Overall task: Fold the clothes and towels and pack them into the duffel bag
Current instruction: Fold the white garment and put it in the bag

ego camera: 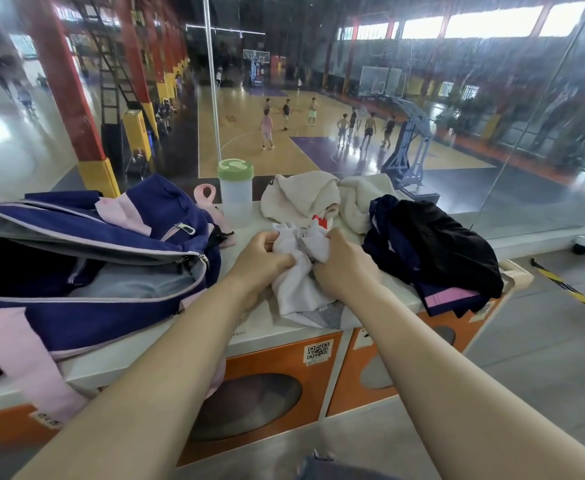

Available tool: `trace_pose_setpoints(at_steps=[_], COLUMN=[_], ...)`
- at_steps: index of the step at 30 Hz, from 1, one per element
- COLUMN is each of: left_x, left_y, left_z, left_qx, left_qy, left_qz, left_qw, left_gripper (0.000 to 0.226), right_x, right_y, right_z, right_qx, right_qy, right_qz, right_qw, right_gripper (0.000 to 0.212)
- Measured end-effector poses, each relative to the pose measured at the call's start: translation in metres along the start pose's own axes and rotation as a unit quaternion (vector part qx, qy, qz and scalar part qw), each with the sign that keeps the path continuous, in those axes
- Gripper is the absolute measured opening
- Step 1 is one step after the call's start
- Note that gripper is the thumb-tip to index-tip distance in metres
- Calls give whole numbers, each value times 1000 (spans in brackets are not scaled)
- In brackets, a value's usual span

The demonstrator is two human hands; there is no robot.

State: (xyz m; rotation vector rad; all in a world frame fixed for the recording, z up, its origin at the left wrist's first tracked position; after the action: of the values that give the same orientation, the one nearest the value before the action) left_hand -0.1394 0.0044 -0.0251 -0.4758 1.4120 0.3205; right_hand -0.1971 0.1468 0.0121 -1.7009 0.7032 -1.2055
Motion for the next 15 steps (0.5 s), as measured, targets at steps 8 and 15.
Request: trace_pose_setpoints(at_steps=[8,15], left_x=[-17,-14], left_y=[0,4], left_z=[17,23], left_qx=[119,178], left_qy=[-118,-133], left_qz=[249,235], left_qw=[954,946], left_gripper=[63,56], right_x=[32,26], right_y=[4,14], right_z=[13,10], right_qx=[74,70], right_qy=[-25,9], right_qz=[-129,-74], right_qw=[989,995], right_gripper=[94,78])
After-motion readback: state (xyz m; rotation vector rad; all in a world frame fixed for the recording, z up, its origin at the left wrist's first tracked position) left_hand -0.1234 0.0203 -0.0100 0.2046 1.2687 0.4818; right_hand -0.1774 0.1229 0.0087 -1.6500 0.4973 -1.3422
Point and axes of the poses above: each hand's wrist, its own z-axis away from the middle knuckle, its own y-axis out of the palm, x = y × z, the point moved 8 cm from there along -z, towards the middle knuckle, and after that the axes turned 3 degrees about -x, right-handed, at the moved point
